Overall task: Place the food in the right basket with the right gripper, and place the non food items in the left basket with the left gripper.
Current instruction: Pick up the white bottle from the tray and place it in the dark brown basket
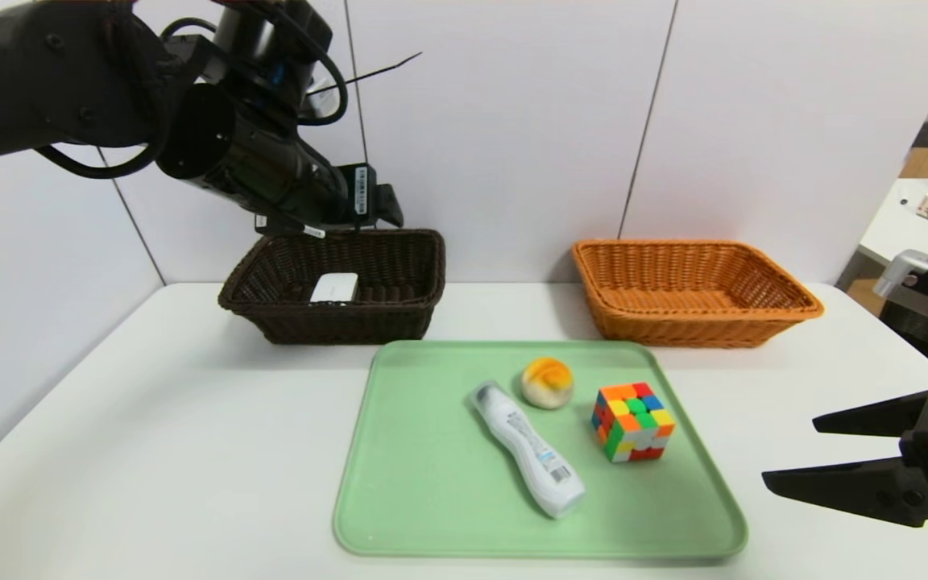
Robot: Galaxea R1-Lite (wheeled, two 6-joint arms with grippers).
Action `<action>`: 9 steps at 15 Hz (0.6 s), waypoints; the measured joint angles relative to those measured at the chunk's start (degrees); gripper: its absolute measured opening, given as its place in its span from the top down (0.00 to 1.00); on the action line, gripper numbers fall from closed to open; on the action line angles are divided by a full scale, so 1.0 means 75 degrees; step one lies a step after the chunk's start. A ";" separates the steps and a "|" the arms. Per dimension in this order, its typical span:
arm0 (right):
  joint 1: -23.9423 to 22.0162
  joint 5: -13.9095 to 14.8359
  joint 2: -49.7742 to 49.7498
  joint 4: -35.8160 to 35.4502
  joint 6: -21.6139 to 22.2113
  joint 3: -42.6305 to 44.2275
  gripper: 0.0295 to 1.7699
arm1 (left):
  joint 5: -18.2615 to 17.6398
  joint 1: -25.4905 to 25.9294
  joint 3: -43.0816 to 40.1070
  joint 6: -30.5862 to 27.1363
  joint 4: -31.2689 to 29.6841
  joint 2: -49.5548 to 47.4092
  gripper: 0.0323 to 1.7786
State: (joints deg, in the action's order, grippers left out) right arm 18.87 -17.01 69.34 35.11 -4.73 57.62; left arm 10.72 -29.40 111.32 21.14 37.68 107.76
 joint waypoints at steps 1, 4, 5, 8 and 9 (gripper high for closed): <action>-0.0062 -0.0003 -0.0055 0.0011 0.0024 -0.0029 0.04 | 0.0008 -0.0327 -0.0111 0.0190 0.0127 -0.0167 0.06; -0.0135 -0.0003 -0.0179 0.0005 0.0184 -0.0098 0.04 | 0.0055 -0.1396 -0.0746 0.0574 0.0161 -0.0528 0.06; -0.0146 0.0002 -0.0213 0.0005 0.0193 -0.0102 0.04 | 0.0070 -0.1757 -0.0967 0.0738 0.0167 -0.0605 0.06; -0.0153 -0.0010 -0.0268 -0.0015 0.0169 -0.0047 0.04 | 0.0096 -0.2370 -0.1679 0.1029 0.0140 -0.0704 0.05; -0.0150 -0.0024 -0.0278 -0.0023 0.0154 0.0000 0.04 | 0.0111 -0.2489 -0.1819 0.1044 0.0132 -0.0715 0.05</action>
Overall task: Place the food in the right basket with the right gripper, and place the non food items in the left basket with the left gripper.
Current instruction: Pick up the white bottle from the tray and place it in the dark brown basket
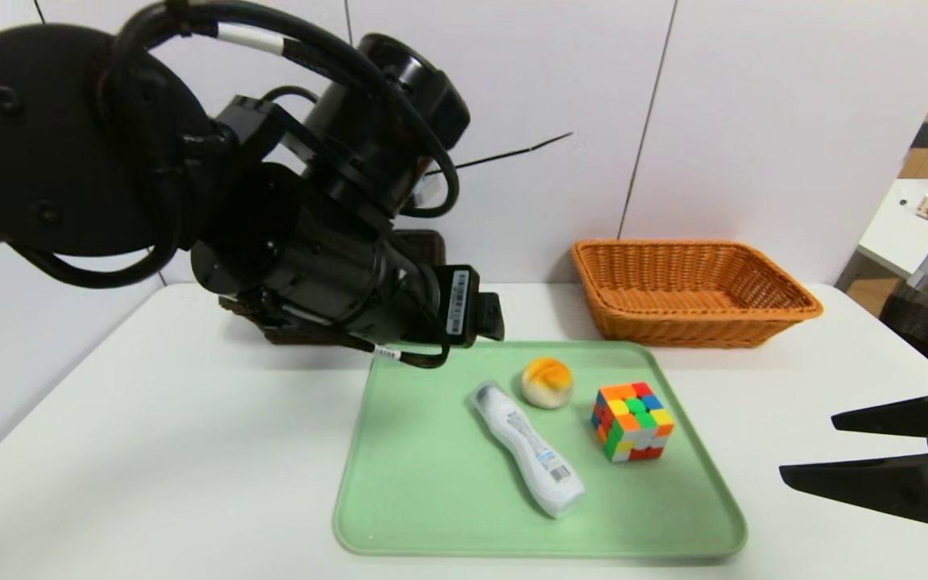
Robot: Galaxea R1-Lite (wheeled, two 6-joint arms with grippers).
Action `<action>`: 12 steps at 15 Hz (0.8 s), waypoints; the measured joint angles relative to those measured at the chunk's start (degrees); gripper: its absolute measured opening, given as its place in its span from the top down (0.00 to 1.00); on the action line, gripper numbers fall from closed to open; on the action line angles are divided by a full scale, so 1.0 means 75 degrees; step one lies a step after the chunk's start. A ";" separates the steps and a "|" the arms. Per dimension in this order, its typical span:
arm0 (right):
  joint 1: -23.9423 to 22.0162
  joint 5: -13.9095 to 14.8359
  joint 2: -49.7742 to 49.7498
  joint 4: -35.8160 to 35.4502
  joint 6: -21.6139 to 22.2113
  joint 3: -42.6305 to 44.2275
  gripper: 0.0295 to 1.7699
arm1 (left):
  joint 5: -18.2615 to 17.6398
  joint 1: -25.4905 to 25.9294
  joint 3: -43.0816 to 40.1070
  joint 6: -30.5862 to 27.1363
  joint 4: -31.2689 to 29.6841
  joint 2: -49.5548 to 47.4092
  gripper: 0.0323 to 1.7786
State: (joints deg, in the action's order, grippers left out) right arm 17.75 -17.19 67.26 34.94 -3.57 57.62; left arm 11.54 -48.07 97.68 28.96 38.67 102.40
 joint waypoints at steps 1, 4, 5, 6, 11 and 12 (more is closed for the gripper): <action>0.0010 -0.0037 -0.0016 -0.0013 -0.0023 0.0075 0.04 | 0.0008 -0.0120 -0.0073 0.0003 -0.0003 -0.0002 0.05; 0.0088 -0.0060 -0.0089 -0.0388 -0.0063 0.0299 0.04 | 0.0023 -0.0429 -0.0125 -0.0003 -0.0018 0.0050 0.05; 0.0109 -0.0060 -0.0115 -0.0558 -0.0078 0.0332 0.04 | 0.0029 -0.0510 -0.0133 0.0008 -0.0020 0.0099 0.05; 0.0164 -0.0060 -0.0154 -0.0650 -0.0078 0.0349 0.04 | 0.0037 -0.0585 -0.0137 0.0033 -0.0020 0.0166 0.05; 0.0374 -0.0070 -0.0323 -0.0595 -0.0156 0.0658 0.04 | 0.0297 -0.0982 -0.0059 0.0120 -0.0309 0.0730 0.05; 0.0414 -0.0067 -0.0335 -0.0575 -0.0156 0.0762 0.04 | 0.0356 -0.1061 -0.0049 0.0120 -0.0387 0.0855 0.05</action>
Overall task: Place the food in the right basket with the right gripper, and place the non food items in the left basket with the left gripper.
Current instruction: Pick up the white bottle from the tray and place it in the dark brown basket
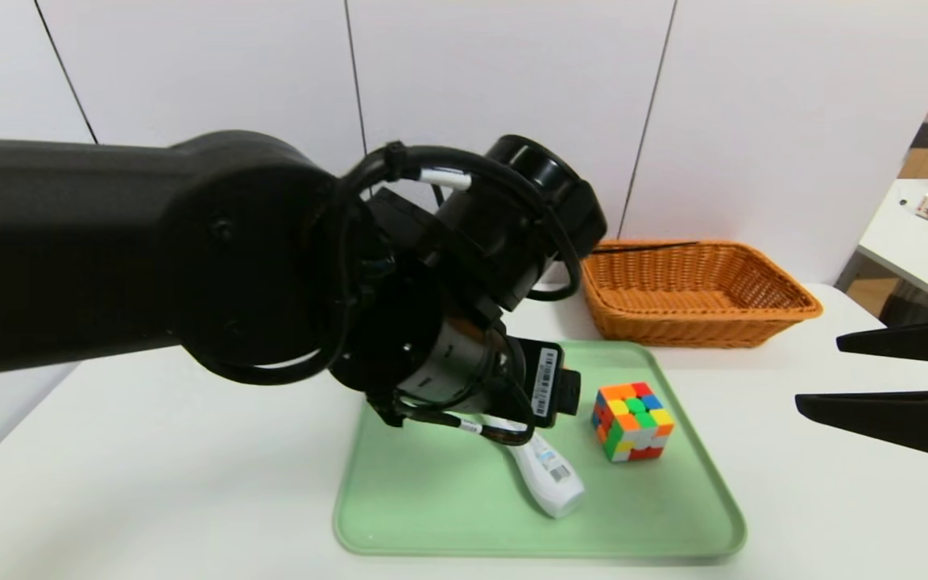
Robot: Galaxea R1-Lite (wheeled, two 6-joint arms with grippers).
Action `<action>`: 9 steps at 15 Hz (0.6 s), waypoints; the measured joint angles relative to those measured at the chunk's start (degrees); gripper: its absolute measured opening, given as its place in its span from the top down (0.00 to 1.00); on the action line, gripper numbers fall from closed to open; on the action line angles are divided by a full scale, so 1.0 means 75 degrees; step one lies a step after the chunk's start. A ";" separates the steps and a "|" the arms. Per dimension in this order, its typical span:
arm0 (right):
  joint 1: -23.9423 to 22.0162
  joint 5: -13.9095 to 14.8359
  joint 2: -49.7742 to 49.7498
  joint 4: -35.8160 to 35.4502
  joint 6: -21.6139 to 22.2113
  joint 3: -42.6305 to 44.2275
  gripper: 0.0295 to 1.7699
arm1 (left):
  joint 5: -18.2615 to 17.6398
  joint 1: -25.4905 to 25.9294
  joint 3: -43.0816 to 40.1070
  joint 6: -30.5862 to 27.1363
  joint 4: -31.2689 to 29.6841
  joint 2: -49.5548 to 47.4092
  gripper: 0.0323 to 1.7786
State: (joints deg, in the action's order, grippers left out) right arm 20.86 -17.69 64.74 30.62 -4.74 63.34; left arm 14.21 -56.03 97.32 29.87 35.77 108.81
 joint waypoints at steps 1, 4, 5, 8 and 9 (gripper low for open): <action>0.0049 0.0003 -0.0007 0.0085 0.0000 0.0132 0.04 | 0.0055 -0.0073 0.0005 0.0008 -0.0055 0.0119 0.05; 0.0128 0.0000 -0.0008 0.0697 0.0002 0.0840 0.04 | 0.0166 -0.0192 0.0026 0.0026 -0.0076 0.0408 0.05; 0.0148 0.0003 -0.0008 0.0992 0.0002 0.1105 0.04 | 0.0184 -0.0206 0.0037 0.0026 -0.0073 0.0483 0.05; 0.0174 0.0007 0.0000 0.1606 0.0028 0.1700 0.04 | 0.0206 -0.0218 0.0177 0.0026 -0.0073 0.0717 0.05; 0.0174 0.0007 0.0008 0.1827 0.0041 0.1856 0.04 | 0.0271 -0.0218 0.0232 0.0031 -0.0076 0.0801 0.05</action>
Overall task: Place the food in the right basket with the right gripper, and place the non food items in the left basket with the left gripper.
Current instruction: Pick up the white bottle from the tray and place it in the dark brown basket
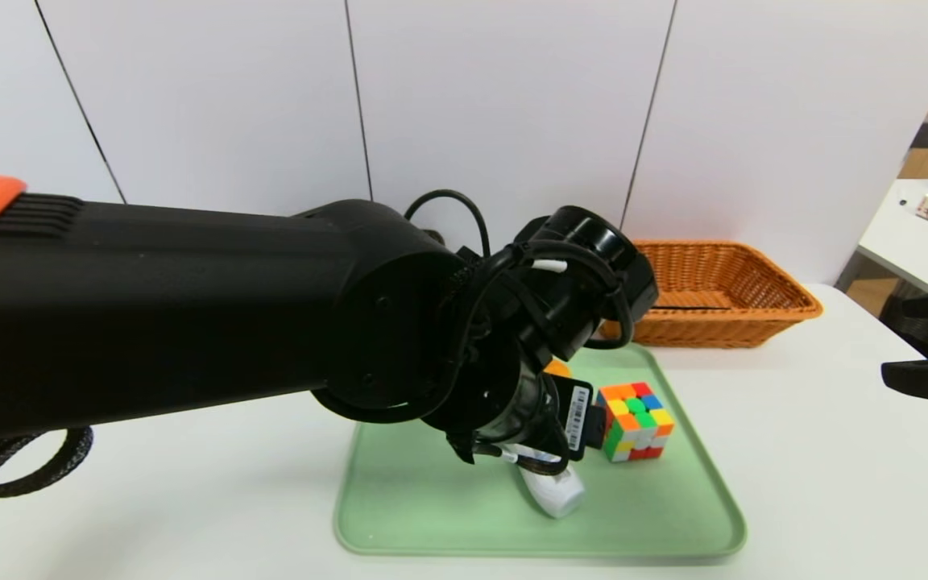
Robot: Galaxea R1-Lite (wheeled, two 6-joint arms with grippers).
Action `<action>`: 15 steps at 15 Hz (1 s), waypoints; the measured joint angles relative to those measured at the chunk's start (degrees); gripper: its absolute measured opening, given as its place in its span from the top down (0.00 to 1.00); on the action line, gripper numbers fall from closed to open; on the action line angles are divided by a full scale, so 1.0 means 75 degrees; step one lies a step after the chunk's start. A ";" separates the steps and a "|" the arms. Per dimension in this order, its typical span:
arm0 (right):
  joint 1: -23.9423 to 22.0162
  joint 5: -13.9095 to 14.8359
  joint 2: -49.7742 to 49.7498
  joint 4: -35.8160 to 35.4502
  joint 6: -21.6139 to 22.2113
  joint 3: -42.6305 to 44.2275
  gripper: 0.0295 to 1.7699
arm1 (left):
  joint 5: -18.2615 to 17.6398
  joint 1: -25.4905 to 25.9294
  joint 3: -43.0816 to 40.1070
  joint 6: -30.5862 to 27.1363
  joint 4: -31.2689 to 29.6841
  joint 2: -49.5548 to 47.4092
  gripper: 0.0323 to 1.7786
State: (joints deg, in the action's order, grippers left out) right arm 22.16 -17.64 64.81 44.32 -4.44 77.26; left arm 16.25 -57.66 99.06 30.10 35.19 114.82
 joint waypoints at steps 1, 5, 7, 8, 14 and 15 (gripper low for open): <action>0.0000 0.0000 0.0015 0.0154 0.0016 0.0102 0.04 | 0.0130 0.0000 0.0062 0.0011 0.0003 0.0111 0.05; -0.0008 0.0011 0.0047 0.0187 0.0029 0.0158 0.04 | 0.0850 0.0000 0.0471 0.0449 0.0166 0.0714 0.05; -0.0016 0.0011 0.0050 0.0187 0.0026 0.0085 0.04 | 0.1031 0.0005 0.0787 0.0738 0.0400 0.0978 0.05; -0.0016 0.0011 0.0050 0.0184 0.0026 0.0059 0.04 | 0.1107 0.0011 0.0992 0.0918 0.0562 0.1092 0.05; -0.0046 0.0020 0.0047 0.0141 0.0015 -0.0163 0.04 | 0.1281 0.0015 0.1816 0.2326 0.1673 0.1713 0.05; -0.0049 0.0016 0.0047 0.0135 0.0011 -0.0169 0.04 | 0.1287 0.0015 0.1827 0.2446 0.1734 0.1783 0.05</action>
State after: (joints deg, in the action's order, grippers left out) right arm 21.80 -17.52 65.16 45.34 -4.35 76.00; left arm 25.91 -57.55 112.76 48.45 48.20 128.20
